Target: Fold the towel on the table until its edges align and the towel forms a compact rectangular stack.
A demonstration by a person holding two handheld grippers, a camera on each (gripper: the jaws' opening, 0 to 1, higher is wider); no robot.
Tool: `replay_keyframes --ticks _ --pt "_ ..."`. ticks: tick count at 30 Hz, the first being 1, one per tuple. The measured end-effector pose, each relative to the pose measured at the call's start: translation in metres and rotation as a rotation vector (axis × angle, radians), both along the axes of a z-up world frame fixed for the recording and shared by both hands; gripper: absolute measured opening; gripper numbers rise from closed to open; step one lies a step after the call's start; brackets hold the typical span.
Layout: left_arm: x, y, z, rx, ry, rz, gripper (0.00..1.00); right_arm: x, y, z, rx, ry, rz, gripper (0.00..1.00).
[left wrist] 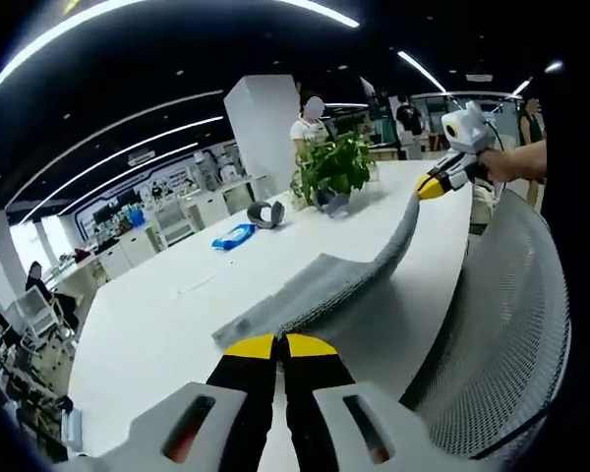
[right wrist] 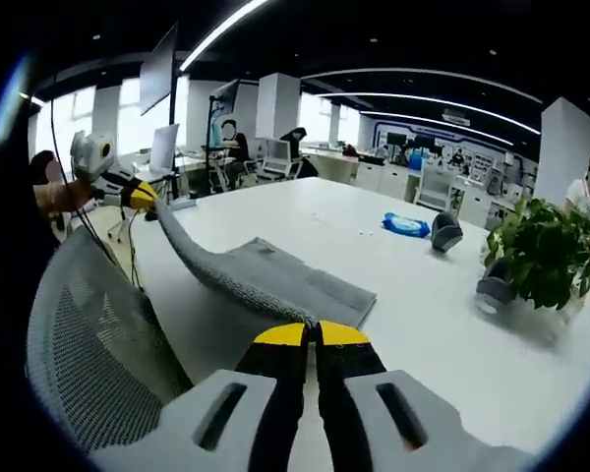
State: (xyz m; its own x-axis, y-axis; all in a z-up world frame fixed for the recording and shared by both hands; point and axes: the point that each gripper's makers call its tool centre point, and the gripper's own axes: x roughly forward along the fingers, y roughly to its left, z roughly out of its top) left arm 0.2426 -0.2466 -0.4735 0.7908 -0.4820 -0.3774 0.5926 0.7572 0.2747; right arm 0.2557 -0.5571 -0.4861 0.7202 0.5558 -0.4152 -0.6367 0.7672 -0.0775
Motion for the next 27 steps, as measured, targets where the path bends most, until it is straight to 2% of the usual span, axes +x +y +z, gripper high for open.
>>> replay_keyframes --ticks 12,17,22,27 --pt "-0.002 0.004 0.011 -0.027 -0.021 0.027 0.02 -0.005 0.003 0.006 0.052 -0.003 -0.021 0.0" --pt "0.0 0.006 0.018 -0.034 -0.035 0.031 0.02 -0.004 0.001 0.014 0.069 -0.02 -0.026 0.0" --pt "0.0 0.008 0.022 -0.035 -0.037 0.042 0.02 -0.005 0.006 0.027 0.05 -0.048 -0.015 0.0" --pt "-0.002 0.011 0.029 -0.063 -0.039 0.054 0.02 -0.004 0.01 0.038 0.052 -0.067 -0.008 0.0"
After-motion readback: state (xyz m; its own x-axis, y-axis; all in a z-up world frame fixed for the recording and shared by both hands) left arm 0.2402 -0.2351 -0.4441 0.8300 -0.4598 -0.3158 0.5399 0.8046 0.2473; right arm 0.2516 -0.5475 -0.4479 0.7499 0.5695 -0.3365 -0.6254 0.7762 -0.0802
